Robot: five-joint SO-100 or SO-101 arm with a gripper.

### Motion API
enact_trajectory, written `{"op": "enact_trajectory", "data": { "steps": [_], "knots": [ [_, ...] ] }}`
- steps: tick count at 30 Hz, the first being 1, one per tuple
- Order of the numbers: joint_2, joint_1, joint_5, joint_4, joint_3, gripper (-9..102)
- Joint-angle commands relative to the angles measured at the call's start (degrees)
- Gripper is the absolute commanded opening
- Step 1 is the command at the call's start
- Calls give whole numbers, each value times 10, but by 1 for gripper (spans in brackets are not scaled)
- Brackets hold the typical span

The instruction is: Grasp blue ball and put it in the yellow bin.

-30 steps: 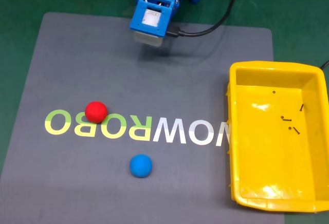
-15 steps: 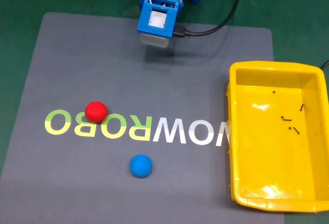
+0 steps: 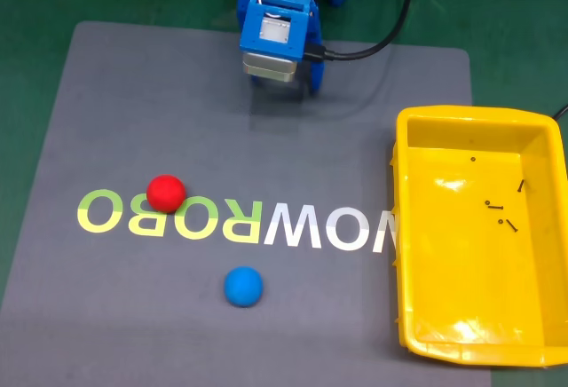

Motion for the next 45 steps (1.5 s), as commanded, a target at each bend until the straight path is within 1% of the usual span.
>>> {"op": "enact_trajectory", "data": {
  "steps": [1, 10, 14, 21, 30, 33, 38, 45],
  "knots": [
    [0, 14, -15, -45, 9, 33],
    [-120, 13, -38, -159, -63, 32],
    [-211, 7, -40, -228, -110, 32],
    [-390, -14, -18, -303, -234, 32],
    [-618, -27, -3, -379, -395, 31],
    [-690, -24, -2, -384, -452, 31],
    [-792, -18, -5, -419, -519, 31],
    [-917, -22, -6, -448, -613, 31]
  ]
}}
